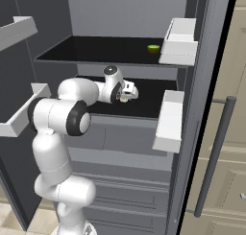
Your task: Retrieve the bottle and the shaker from the cabinet and place them next to the mixing bowl on the counter. Then add garlic from the fridge to the mixing bowl.
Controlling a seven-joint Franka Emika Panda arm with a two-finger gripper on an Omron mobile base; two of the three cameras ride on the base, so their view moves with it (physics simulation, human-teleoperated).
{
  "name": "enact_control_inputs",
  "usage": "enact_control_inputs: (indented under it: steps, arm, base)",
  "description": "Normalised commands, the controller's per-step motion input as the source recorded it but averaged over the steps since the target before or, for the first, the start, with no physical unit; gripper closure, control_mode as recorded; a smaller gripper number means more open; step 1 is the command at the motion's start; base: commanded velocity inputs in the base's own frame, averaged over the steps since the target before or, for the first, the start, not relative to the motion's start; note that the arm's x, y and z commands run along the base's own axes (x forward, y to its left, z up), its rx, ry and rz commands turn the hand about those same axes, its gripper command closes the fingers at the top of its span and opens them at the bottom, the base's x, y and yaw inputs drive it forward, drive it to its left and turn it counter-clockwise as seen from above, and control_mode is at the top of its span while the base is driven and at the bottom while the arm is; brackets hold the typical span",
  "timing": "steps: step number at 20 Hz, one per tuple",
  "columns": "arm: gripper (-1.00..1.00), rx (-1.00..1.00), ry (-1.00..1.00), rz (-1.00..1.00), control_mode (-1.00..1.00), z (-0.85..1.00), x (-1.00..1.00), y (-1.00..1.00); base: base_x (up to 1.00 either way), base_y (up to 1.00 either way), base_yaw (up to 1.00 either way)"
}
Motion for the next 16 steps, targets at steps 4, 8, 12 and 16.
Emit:
enact_control_inputs:
  steps: [4, 8, 12, 16]
  arm:
    - [-1.0, 0.0, 0.0, 0.0, -1.0, 0.0, 0.0, 0.0]
    - [-1.0, 0.0, 0.0, 0.0, -1.0, 0.0, 0.0, 0.0]
    - [-1.0, 0.0, 0.0, 0.0, -1.0, 0.0, 0.0, 0.0]
    - [1.0, 0.0, 0.0, 0.0, -1.0, 0.0, 0.04, -0.04]
  base:
    - [0.0, 0.0, 0.0]
    - [0.0, 0.0, 0.0]
    - [0.0, 0.0, 0.0]
    - [0.0, 0.0, 0.0]
